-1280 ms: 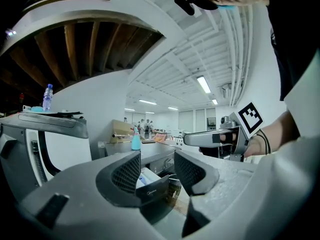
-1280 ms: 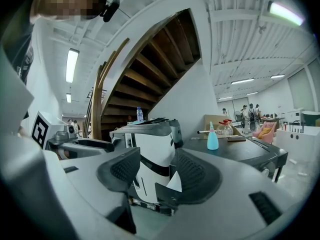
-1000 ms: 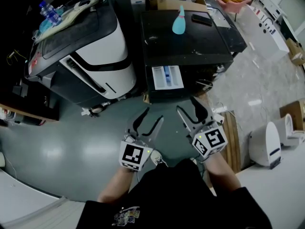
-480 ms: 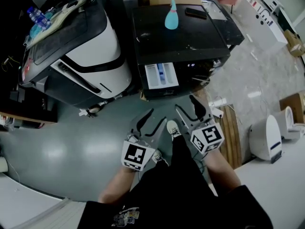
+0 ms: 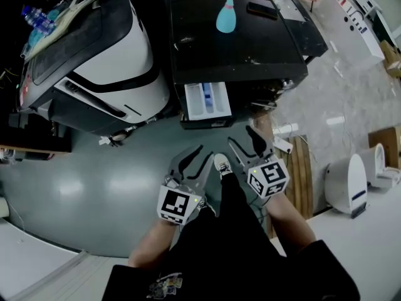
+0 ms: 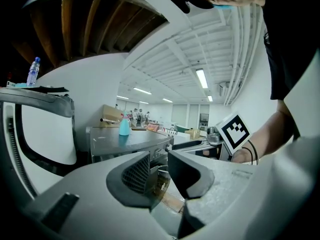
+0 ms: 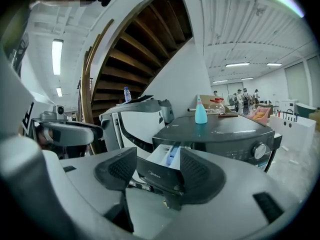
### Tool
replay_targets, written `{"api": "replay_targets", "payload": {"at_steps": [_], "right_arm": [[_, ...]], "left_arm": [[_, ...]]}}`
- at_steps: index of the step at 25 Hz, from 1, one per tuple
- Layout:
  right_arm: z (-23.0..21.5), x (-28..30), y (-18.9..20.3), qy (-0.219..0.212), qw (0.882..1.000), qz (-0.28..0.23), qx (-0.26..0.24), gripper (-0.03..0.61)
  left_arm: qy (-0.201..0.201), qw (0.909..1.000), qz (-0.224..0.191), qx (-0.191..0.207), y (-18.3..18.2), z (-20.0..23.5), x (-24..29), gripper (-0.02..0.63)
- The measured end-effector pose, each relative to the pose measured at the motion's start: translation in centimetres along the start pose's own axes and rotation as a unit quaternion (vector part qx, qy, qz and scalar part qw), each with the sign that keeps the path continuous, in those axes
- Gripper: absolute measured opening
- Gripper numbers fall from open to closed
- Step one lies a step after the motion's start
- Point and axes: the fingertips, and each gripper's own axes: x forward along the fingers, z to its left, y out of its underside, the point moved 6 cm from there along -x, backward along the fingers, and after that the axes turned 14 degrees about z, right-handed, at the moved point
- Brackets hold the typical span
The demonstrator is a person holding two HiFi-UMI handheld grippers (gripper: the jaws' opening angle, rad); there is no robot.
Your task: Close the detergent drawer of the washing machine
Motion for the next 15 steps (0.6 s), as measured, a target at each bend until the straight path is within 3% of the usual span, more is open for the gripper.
{"api": "replay_targets", "payload": {"at_steps": [9,15], "right_arm": [[-2.6,3.4,1.9,-0.005,0.999,0.037,0.025,0.255],[-4.1,5.4,3.4,-0.004,0.998,0.058,0.038,0.221]], "left_arm": [[0.004,0.9994,0.025,-0.023,1.0,1.2,3.0,0.013],[0.016,0.9984,0.043,-0.033,1.8,1.6,4.9,0.004]]}}
